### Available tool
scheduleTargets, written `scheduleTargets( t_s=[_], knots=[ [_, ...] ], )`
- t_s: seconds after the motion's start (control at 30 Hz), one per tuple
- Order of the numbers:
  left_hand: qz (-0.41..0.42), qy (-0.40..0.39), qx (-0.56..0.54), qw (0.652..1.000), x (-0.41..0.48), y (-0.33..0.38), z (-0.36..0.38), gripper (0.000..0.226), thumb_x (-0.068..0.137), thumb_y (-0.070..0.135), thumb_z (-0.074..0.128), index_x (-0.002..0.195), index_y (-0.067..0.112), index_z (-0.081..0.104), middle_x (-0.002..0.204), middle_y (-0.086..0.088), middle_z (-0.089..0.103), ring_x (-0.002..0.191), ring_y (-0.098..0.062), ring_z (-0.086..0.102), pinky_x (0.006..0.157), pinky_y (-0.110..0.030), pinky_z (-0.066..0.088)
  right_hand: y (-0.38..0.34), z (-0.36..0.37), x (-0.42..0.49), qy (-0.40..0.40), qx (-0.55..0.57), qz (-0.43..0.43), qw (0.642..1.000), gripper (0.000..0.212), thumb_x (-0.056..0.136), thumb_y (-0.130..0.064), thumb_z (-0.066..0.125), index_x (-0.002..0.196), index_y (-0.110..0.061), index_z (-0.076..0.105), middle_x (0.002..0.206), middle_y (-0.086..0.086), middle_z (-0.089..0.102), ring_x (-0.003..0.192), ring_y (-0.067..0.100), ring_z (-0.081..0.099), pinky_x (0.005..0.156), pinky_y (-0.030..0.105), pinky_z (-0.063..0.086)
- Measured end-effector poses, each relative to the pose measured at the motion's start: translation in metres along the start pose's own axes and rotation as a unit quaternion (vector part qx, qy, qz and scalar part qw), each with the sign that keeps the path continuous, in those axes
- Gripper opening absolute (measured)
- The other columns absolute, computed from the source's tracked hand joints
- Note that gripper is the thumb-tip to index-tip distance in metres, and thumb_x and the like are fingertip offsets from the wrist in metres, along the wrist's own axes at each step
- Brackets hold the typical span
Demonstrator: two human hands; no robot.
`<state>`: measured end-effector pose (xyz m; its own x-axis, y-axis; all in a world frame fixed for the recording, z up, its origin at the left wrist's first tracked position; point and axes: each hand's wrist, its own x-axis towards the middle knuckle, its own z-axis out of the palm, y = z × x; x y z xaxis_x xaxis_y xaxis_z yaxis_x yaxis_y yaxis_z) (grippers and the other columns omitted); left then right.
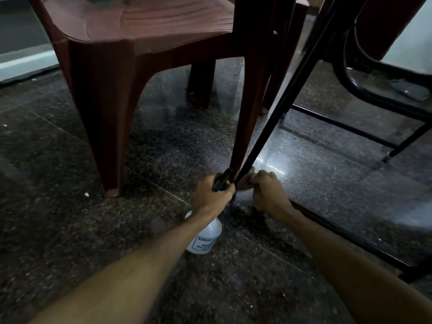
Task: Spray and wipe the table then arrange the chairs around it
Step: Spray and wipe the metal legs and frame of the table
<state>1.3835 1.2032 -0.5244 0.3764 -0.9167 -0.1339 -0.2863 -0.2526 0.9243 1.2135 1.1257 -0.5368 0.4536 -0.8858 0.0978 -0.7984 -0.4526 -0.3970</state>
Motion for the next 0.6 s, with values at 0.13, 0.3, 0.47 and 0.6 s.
scheduleTargets(
  t_s=[0.13,0.3,0.47,0.6],
  knots=[
    [-0.017,-0.014,0.010,1.000,0.000,-0.004,0.001,0.022,0.096,0.020,0.072,0.077,0.011,0.067,0.056,-0.004,0.058,0.043,-0.015,0.053,0.047,-0.033,0.046,0.016,-0.009,-0.016,0.115,-0.021,0.011,0.993,0.035,0.068,0.011,0.059,0.091,-0.009,0.077,0.086,0.004,0.061,0.083,0.025,0.059,0.067,0.032,0.050],
    [-0.031,-0.010,0.030,0.999,0.002,-0.007,0.003,0.027,0.094,0.025,0.075,0.075,0.007,0.065,0.062,-0.009,0.061,0.053,-0.027,0.059,0.051,-0.038,0.050,-0.019,0.001,-0.004,0.207,0.043,-0.049,0.976,0.028,0.087,0.003,0.063,0.113,-0.008,0.067,0.115,0.003,0.054,0.108,0.010,0.044,0.094,0.018,0.042],
    [-0.012,0.013,0.026,1.000,0.002,-0.001,-0.004,0.018,0.095,0.023,0.074,0.080,0.017,0.067,0.075,-0.017,0.070,0.062,-0.032,0.069,0.059,-0.047,0.062,-0.015,0.041,0.004,0.014,-0.256,-0.235,0.938,0.032,0.078,-0.019,0.075,0.108,-0.007,0.073,0.112,0.012,0.061,0.117,0.033,0.044,0.098,0.040,0.050],
    [0.018,0.014,0.018,1.000,0.007,0.003,-0.007,0.016,0.095,0.021,0.074,0.087,0.008,0.070,0.077,-0.023,0.069,0.061,-0.030,0.065,0.058,-0.050,0.059,-0.019,0.025,0.010,0.075,-0.277,-0.191,0.938,0.030,0.077,-0.023,0.078,0.103,-0.008,0.074,0.110,0.011,0.062,0.116,0.032,0.042,0.094,0.037,0.049]
  ],
)
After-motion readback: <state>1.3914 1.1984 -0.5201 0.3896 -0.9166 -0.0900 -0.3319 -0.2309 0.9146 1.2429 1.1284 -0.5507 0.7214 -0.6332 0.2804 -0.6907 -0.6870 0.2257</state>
